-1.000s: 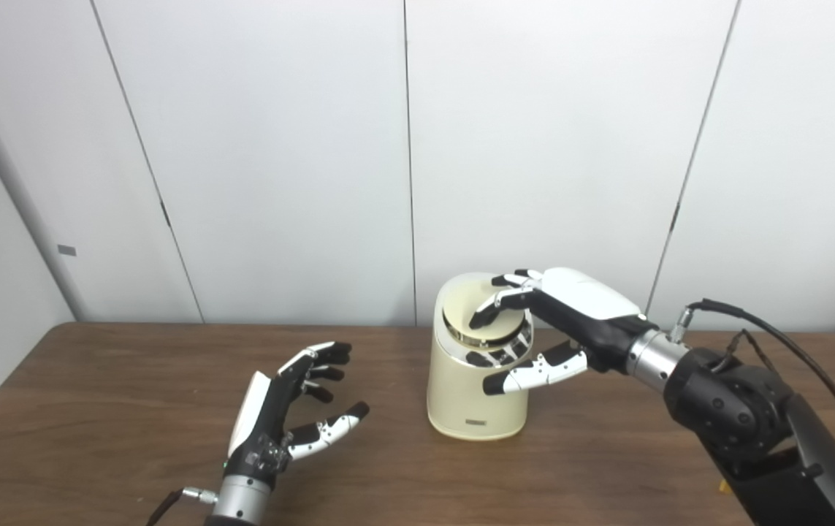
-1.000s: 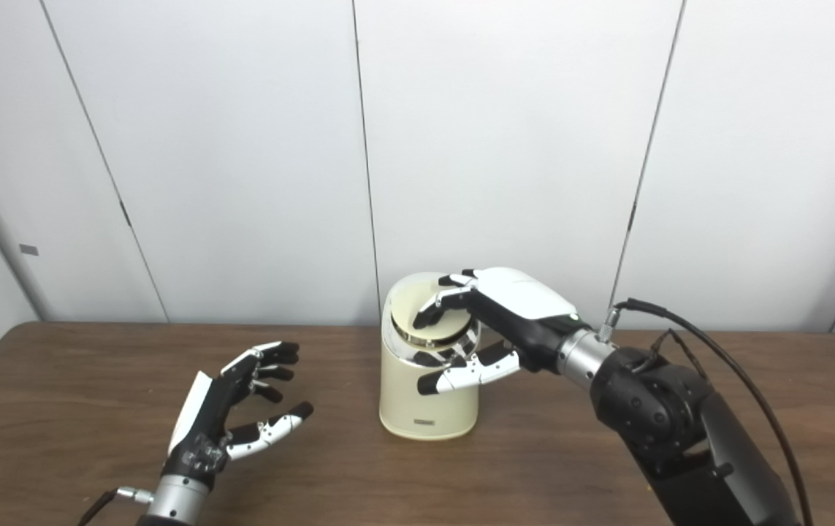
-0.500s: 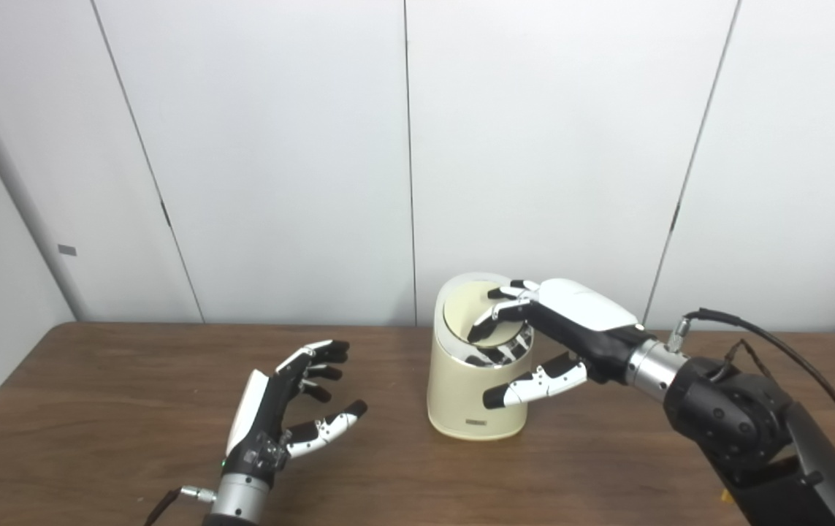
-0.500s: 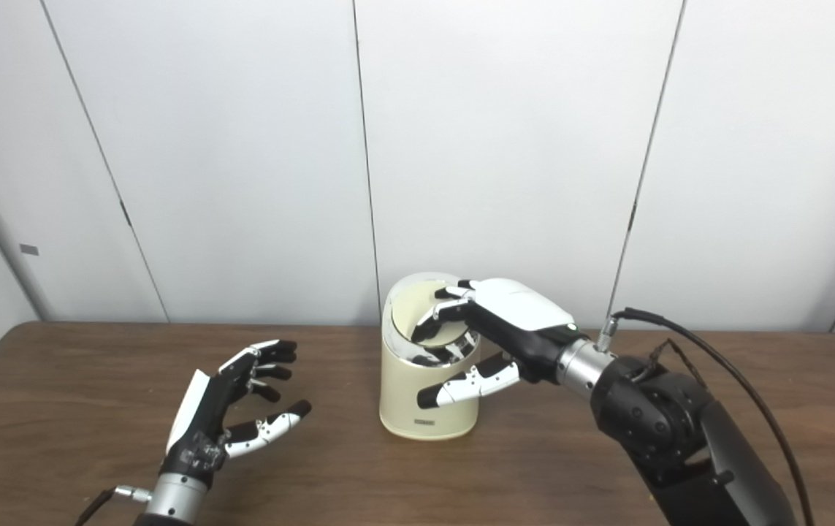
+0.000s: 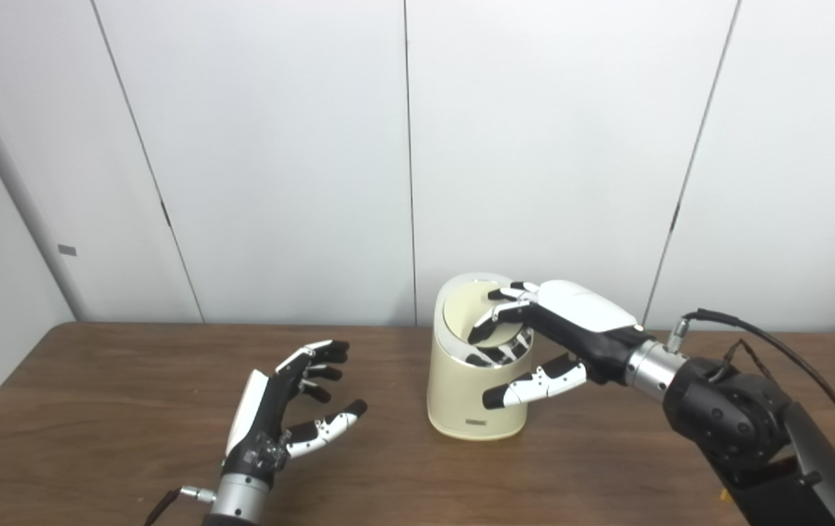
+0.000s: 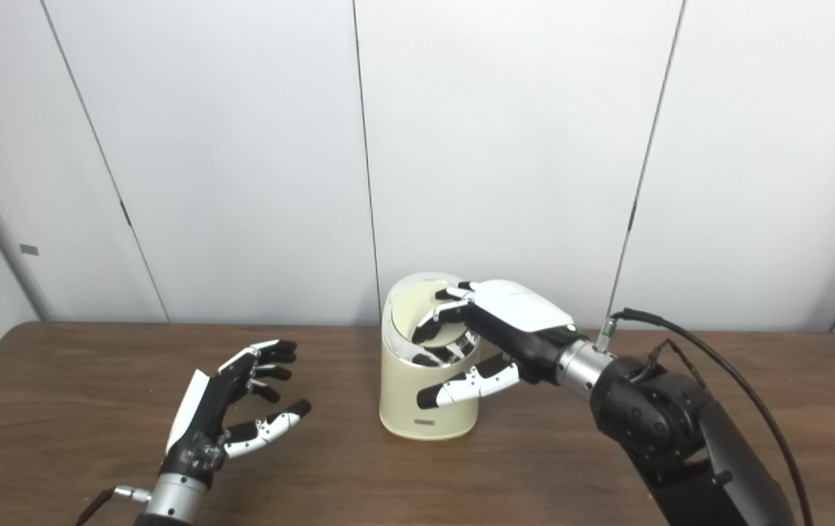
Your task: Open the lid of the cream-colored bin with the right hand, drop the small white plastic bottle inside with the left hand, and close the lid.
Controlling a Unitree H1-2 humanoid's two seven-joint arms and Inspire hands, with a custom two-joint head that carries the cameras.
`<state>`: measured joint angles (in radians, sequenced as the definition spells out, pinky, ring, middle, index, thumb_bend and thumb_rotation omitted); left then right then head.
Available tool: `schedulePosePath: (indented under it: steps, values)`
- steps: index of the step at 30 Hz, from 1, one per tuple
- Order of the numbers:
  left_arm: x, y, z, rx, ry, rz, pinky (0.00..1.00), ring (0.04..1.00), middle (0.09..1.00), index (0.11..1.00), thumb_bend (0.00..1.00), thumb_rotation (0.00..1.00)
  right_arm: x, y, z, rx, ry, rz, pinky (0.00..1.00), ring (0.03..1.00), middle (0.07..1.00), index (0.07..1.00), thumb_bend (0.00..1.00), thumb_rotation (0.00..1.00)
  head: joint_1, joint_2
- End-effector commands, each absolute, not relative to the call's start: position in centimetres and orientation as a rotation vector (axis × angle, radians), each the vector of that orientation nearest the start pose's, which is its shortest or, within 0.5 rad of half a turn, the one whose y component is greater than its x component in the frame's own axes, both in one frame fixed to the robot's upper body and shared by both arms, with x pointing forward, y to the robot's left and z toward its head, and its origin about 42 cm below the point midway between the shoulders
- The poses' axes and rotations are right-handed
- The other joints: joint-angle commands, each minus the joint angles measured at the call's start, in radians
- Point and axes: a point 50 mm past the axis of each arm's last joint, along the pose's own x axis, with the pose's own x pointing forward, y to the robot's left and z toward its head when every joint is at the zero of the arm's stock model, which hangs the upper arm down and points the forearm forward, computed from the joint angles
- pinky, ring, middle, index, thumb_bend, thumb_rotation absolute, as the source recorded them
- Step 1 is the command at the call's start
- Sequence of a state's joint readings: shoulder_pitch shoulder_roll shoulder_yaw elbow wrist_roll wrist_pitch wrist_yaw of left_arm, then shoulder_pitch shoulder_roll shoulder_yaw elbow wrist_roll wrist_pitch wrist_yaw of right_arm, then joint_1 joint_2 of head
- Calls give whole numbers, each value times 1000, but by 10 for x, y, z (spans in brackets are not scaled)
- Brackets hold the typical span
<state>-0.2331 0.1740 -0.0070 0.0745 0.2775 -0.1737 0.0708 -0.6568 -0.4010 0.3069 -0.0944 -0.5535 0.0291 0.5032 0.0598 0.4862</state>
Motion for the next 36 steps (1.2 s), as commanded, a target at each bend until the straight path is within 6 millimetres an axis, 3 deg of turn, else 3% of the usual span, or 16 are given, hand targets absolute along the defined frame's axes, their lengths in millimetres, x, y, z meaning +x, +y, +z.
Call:
schedulePosePath:
  steps: [1, 23, 29, 36]
  values:
    - [361, 249, 186, 439, -430, 24, 548, 687, 749, 768, 591, 85, 421, -186, 329, -1201, -529, 549, 1000, 948, 744, 709, 644, 697, 1, 0]
    - [362, 247, 190, 427, -436, 25, 550, 685, 753, 768, 587, 67, 417, -185, 310, -1220, -495, 593, 1000, 928, 725, 705, 669, 707, 4, 12]
    - [361, 246, 191, 425, -430, 27, 549, 689, 753, 768, 586, 57, 416, -186, 311, -1214, -494, 593, 1000, 930, 727, 704, 666, 709, 7, 16]
    - [362, 246, 190, 426, -434, 25, 554, 691, 752, 767, 585, 63, 417, -188, 326, -1166, -536, 567, 1000, 941, 736, 710, 667, 727, 6, 10]
